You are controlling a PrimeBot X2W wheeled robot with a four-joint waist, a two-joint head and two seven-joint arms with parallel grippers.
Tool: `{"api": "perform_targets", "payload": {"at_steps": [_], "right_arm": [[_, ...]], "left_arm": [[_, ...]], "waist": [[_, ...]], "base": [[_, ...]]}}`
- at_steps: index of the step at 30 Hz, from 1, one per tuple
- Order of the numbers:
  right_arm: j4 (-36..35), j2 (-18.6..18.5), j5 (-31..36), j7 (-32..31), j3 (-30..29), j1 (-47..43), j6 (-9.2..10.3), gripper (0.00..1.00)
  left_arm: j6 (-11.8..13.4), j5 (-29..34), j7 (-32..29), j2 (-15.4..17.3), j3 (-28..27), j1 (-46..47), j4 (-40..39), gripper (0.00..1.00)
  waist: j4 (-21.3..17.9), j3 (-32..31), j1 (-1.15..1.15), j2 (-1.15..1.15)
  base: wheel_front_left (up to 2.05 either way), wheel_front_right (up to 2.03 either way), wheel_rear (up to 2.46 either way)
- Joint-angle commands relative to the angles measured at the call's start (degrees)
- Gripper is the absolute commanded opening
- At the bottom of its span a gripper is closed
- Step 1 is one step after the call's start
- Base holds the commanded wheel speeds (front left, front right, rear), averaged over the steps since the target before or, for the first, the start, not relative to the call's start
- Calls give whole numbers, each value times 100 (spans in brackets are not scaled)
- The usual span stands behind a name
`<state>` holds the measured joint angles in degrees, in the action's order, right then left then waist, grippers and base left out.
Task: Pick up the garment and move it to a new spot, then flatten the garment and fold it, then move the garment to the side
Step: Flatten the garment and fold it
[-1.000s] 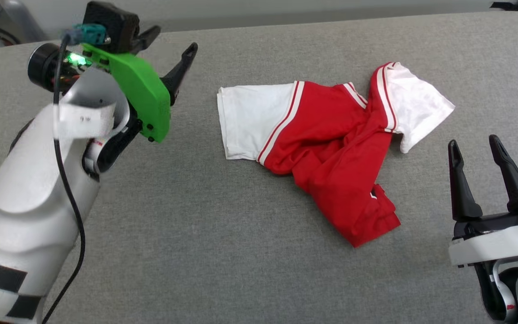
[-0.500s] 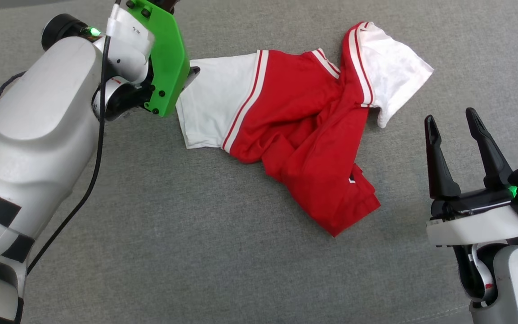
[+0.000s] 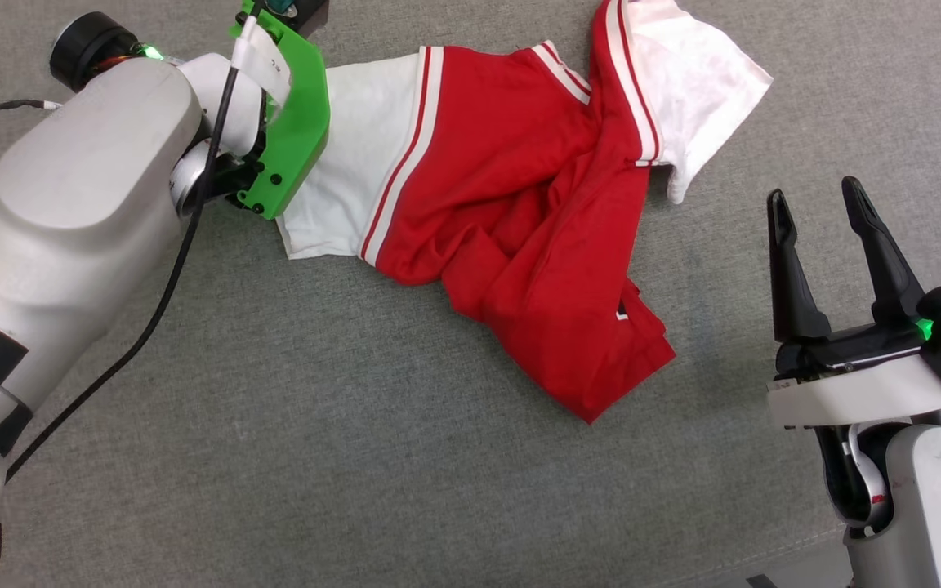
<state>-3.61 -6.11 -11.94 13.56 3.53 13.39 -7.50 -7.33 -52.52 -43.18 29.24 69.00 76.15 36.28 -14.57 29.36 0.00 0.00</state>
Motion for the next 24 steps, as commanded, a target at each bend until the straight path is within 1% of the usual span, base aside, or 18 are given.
{"api": "perform_targets", "payload": {"at_steps": [1,2,6,11,13,15,16,18,24], "right_arm": [[8,-19,11,51,-2,110,1,100],[9,-21,17,53,-7,120,1,100],[35,-49,38,59,-39,111,1,100],[85,-84,50,40,-143,9,1,100],[100,-94,48,12,-191,-53,1,100],[106,-104,48,-17,-241,-111,1,100],[110,-107,44,-37,-275,-161,1,100],[113,-116,41,-74,-323,-241,1,100],[128,-142,39,-172,-439,-412,1,100]], "left_arm": [[-15,-48,41,13,238,-305,54,2],[-15,-49,145,10,268,-296,40,0],[-15,-137,717,-78,328,-211,75,0],[-15,-195,1780,-201,332,-115,209,0],[-15,-186,2219,-182,332,-129,198,0],[-15,-244,2565,-129,312,-200,175,0],[-15,-290,2786,-55,301,-280,159,0],[-15,-378,3019,82,291,-426,153,0],[-15,-663,3440,518,188,-922,319,0]], "waist": [[40,-11,0,0],[65,-21,0,0],[214,-140,0,0],[462,-462,0,0],[558,-607,0,0],[646,-720,0,0],[710,-803,0,0],[813,-904,0,0],[1052,-1094,0,0]], "base": [[0,0,0],[0,0,0],[0,0,0],[0,0,0],[0,0,0],[0,0,0],[0,0,0],[0,0,0],[0,0,0]]}}
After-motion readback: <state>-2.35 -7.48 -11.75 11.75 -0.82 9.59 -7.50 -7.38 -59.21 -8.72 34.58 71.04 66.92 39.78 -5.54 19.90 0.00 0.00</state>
